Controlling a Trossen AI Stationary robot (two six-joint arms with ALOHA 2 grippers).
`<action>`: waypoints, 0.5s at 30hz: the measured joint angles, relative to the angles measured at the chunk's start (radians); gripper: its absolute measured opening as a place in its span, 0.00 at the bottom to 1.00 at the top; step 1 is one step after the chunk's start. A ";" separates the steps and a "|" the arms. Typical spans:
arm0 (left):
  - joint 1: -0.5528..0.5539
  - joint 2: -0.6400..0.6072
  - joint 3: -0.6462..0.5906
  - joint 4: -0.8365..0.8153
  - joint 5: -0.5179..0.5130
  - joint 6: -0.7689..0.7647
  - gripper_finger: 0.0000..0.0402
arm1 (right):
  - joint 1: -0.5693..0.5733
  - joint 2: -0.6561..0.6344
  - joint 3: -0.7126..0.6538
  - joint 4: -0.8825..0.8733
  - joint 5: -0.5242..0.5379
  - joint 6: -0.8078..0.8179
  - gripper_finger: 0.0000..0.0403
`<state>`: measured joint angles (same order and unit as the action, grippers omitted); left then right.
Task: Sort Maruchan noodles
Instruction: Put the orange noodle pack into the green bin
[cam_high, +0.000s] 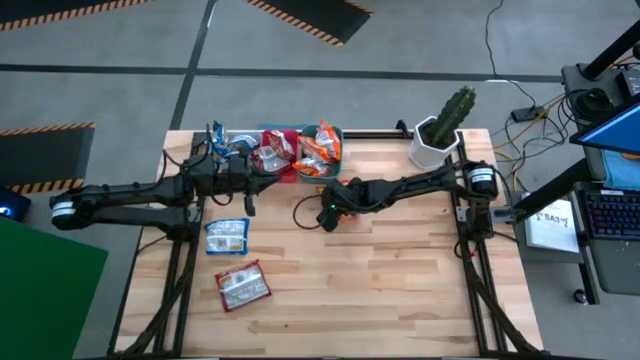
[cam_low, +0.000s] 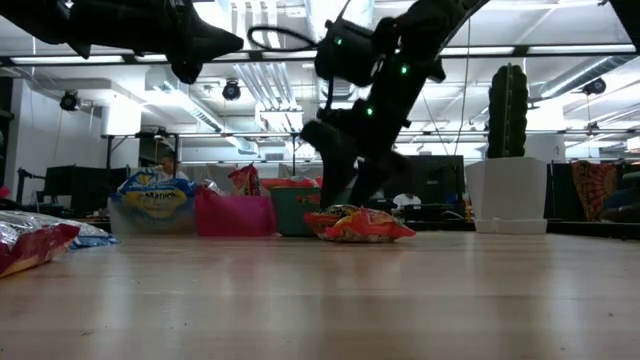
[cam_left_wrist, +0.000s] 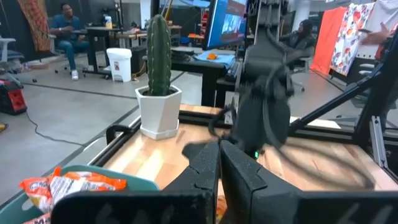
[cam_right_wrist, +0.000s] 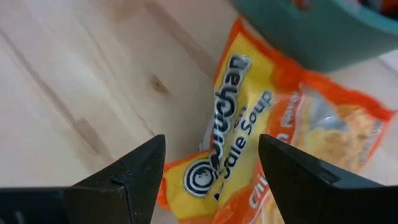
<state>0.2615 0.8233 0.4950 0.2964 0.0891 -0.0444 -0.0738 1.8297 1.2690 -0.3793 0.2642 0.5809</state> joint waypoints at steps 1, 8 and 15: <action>0.000 0.001 0.000 0.003 0.000 0.000 0.00 | 0.000 0.015 0.000 0.004 0.000 -0.001 0.61; 0.000 0.010 0.000 0.002 0.000 -0.003 0.00 | 0.004 0.059 0.000 0.015 0.042 -0.002 0.48; 0.000 0.012 0.000 0.001 0.000 -0.003 0.00 | 0.004 0.058 0.000 0.015 0.049 -0.005 0.18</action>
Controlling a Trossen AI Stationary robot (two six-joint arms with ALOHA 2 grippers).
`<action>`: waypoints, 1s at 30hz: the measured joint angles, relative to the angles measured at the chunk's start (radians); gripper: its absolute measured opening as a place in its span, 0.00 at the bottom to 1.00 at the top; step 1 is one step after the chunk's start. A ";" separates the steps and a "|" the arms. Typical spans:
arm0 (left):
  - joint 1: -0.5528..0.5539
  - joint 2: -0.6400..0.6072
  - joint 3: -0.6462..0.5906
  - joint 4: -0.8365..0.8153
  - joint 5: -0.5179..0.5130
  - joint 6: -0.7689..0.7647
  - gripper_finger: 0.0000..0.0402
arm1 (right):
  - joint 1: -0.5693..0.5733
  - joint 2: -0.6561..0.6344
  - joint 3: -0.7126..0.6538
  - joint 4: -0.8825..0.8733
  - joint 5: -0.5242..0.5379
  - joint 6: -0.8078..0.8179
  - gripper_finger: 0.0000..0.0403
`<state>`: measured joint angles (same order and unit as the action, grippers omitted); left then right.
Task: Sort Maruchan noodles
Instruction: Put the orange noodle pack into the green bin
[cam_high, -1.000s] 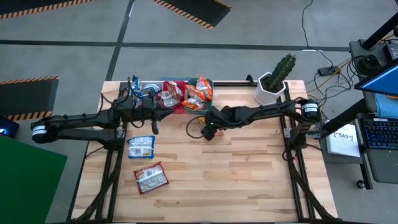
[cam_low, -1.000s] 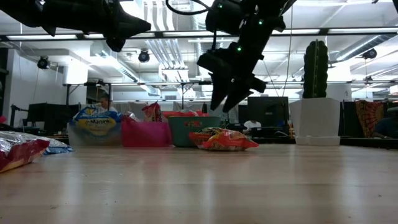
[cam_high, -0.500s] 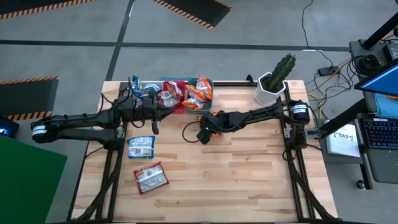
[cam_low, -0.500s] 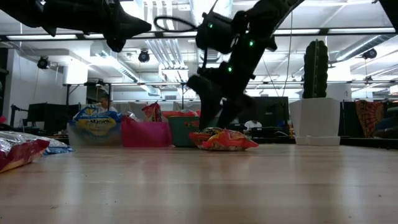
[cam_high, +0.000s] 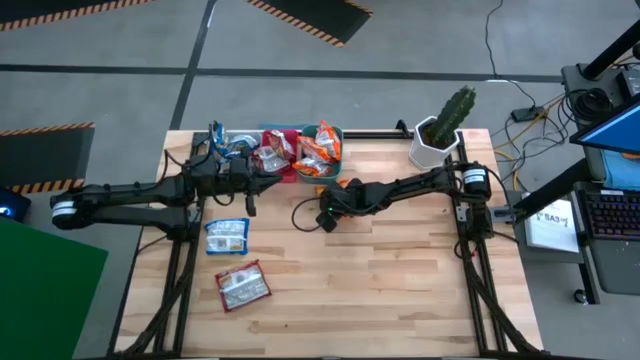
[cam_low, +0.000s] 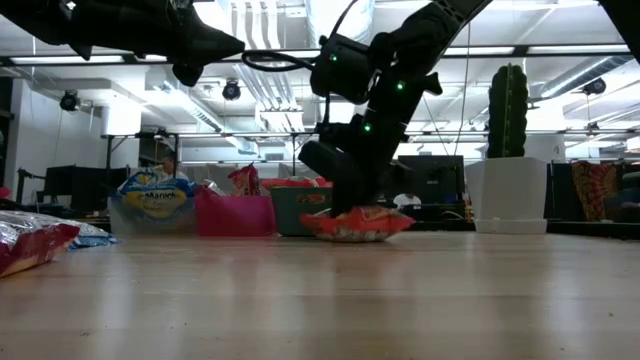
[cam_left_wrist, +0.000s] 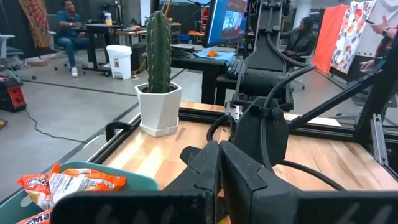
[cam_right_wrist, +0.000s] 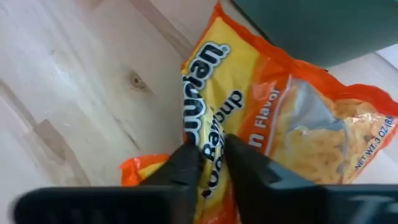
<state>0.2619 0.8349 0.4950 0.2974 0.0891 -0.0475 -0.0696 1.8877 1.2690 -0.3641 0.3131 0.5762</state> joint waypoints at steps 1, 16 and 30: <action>0.000 0.000 0.000 0.000 0.000 0.000 0.00 | 0.001 0.000 0.000 0.000 -0.002 -0.002 0.13; 0.000 0.000 0.000 0.000 0.000 -0.003 0.00 | 0.035 -0.089 -0.002 0.081 -0.146 -0.111 0.02; 0.000 0.004 0.000 -0.002 0.000 -0.007 0.00 | -0.018 -0.295 0.021 0.229 -0.145 -0.286 0.02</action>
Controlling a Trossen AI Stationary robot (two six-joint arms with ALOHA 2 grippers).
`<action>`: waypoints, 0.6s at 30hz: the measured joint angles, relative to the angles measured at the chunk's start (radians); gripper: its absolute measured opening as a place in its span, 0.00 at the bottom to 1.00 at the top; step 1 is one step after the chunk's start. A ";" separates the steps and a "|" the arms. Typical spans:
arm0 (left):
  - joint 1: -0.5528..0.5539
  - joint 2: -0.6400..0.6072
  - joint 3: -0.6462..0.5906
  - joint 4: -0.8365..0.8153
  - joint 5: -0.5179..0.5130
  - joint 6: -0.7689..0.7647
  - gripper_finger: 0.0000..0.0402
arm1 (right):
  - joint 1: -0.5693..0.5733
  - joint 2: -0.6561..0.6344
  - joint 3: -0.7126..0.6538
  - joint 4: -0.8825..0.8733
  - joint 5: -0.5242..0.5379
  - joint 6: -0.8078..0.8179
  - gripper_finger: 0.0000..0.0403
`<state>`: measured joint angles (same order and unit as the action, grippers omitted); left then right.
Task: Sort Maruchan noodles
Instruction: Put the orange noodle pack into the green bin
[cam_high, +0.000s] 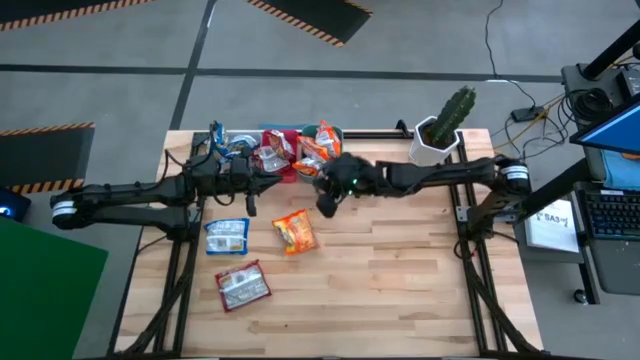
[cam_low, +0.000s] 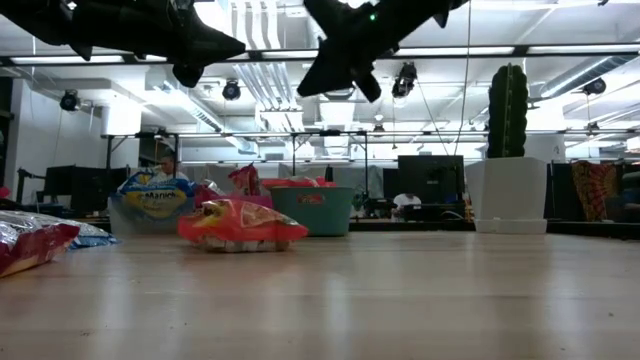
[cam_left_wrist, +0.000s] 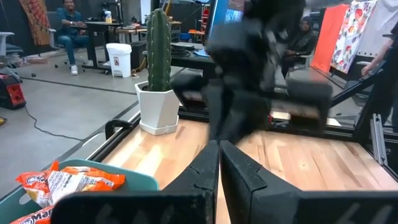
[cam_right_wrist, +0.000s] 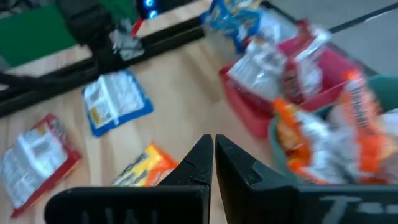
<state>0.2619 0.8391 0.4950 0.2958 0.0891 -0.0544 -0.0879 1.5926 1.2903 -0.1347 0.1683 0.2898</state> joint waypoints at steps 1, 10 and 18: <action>0.000 0.000 0.000 0.000 0.000 0.000 0.00 | -0.007 -0.010 0.000 -0.002 0.002 -0.004 0.02; 0.000 -0.001 0.000 -0.021 0.003 -0.017 0.00 | 0.012 -0.048 -0.006 -0.207 -0.012 0.067 0.02; -0.031 0.011 0.000 -0.106 0.116 -0.080 0.00 | 0.137 -0.029 -0.120 -0.272 -0.022 0.225 0.02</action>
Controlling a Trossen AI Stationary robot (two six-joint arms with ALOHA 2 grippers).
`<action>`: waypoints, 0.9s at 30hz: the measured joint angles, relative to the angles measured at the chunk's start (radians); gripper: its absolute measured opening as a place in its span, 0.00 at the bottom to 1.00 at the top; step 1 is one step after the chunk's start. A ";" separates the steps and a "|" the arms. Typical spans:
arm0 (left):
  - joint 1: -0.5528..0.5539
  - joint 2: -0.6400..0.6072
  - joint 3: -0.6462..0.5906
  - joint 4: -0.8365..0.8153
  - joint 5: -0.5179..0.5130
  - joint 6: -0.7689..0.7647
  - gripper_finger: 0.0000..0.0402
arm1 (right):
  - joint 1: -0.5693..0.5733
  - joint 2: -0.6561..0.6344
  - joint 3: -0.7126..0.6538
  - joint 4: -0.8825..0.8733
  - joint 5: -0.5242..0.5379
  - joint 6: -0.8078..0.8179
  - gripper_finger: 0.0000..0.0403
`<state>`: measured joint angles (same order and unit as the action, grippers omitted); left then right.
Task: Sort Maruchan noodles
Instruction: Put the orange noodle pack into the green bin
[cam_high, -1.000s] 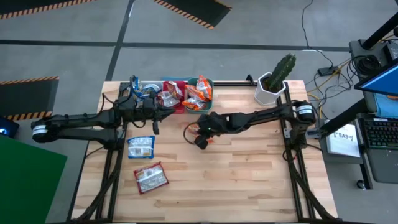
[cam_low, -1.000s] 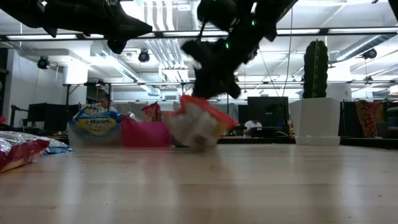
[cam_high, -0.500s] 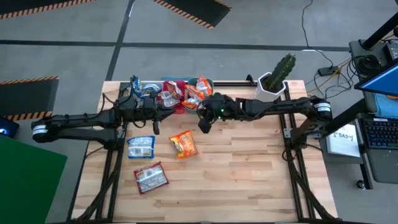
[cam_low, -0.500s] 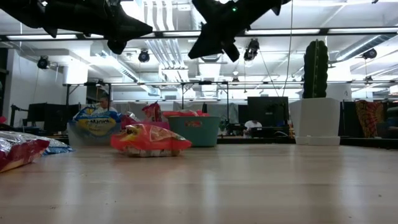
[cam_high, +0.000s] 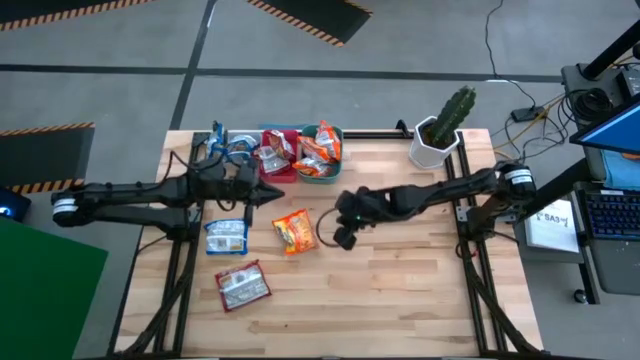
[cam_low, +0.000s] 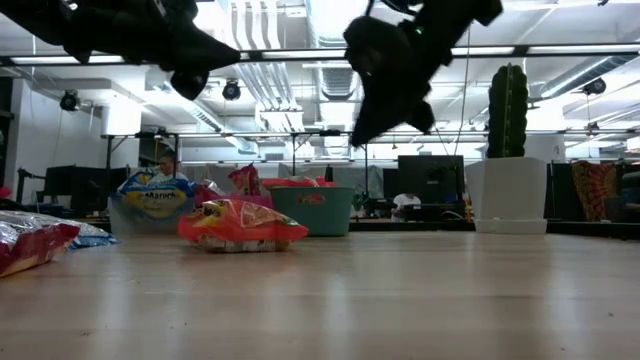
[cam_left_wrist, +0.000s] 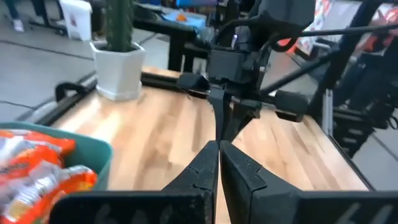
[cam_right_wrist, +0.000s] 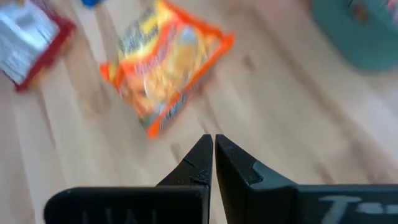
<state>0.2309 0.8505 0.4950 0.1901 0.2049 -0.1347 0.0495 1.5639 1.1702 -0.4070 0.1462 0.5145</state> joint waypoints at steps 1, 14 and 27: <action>-0.007 0.003 0.000 -0.006 0.000 -0.005 0.00 | 0.007 0.000 -0.018 0.003 -0.001 0.013 0.02; -0.076 0.044 0.000 -0.088 -0.002 -0.006 0.00 | 0.010 0.000 -0.210 0.167 0.009 0.152 0.02; -0.189 0.217 0.000 -0.348 -0.016 -0.007 0.00 | -0.035 0.001 -0.210 0.276 -0.016 0.289 0.27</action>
<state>0.0418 1.0679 0.4950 -0.1581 0.1886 -0.1418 0.0142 1.5645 0.9602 -0.1309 0.1305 0.8033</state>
